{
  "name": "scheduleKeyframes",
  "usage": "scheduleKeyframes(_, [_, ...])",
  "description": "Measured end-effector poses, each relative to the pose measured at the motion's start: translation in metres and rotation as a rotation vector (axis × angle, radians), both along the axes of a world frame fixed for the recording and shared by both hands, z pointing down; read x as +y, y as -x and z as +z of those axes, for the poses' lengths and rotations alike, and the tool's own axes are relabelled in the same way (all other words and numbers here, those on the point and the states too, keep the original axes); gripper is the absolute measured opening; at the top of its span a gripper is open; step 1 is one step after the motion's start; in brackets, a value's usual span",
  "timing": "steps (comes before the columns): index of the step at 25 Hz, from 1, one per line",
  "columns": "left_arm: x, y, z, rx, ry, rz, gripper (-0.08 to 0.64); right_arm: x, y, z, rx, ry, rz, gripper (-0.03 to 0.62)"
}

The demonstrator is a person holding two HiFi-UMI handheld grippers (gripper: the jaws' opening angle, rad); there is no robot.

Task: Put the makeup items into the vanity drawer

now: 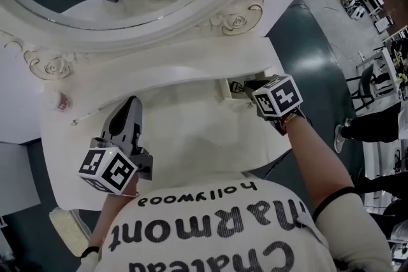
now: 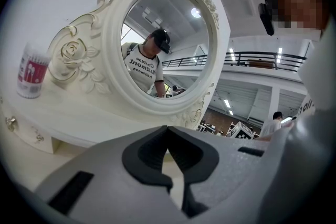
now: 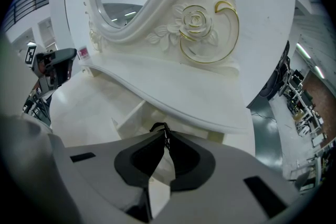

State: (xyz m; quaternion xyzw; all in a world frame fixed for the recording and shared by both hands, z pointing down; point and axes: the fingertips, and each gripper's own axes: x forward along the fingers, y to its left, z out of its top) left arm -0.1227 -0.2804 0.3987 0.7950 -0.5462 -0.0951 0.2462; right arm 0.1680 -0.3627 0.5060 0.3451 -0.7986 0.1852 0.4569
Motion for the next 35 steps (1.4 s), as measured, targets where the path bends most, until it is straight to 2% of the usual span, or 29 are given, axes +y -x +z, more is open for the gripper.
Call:
scheduleKeyframes(20, [-0.004,-0.009,-0.007,-0.028,-0.012,0.023,0.008,-0.001,-0.001,-0.003,-0.042,-0.004,0.002,0.072])
scheduleKeyframes(35, [0.014,-0.012,-0.010,-0.045,-0.007,-0.028,0.008,-0.002,-0.007,-0.009,-0.065,-0.032,0.004,0.095])
